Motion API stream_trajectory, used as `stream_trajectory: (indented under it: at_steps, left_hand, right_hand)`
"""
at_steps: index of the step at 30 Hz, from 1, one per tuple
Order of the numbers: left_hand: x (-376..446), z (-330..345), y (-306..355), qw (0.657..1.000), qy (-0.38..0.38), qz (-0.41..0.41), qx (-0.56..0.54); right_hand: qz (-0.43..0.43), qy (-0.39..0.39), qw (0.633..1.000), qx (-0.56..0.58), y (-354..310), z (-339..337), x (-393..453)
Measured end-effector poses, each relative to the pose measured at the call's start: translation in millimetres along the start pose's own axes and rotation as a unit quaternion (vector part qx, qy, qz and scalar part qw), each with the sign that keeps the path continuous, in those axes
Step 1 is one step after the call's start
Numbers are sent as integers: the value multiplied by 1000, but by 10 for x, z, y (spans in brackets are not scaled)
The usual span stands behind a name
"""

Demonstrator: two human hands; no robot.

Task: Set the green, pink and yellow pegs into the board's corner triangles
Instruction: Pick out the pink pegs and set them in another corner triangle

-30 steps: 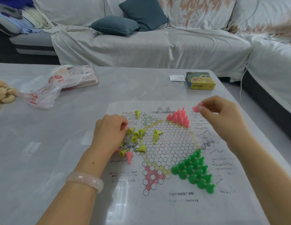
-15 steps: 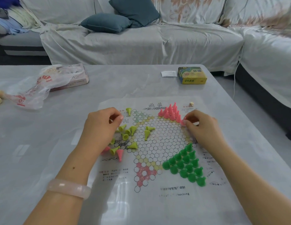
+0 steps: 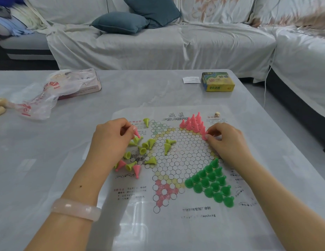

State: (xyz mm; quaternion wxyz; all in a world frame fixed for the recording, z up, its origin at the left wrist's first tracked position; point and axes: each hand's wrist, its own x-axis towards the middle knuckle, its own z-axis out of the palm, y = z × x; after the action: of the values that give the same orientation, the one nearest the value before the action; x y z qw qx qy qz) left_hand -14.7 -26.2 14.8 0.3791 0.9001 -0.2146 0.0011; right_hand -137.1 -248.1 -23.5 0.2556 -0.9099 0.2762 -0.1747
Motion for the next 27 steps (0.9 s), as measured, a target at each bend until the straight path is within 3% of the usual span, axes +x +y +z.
stream_trajectory:
  at_steps: [6, 10, 14, 18, 27]
  left_hand:
    - [-8, 16, 12, 999, -5, -11, -47]
    - [-48, 67, 84, 983, -17, -74, -166]
    - [-143, 154, 249, 928, -129, -166, -307]
    - [-183, 185, 340, 871, -199, -207, -399]
    - [-216, 180, 344, 870, -261, -170, -382]
  right_hand:
    - [-3, 0, 1000, -12, 23, 6, -1]
    - [-8, 27, 1000, 8, 3, -84, -37]
    - [-82, 63, 993, 60, -224, -202, -104]
    - [-181, -29, 974, 136, -549, -220, -233]
    - [-244, -48, 955, 159, -691, -67, -279]
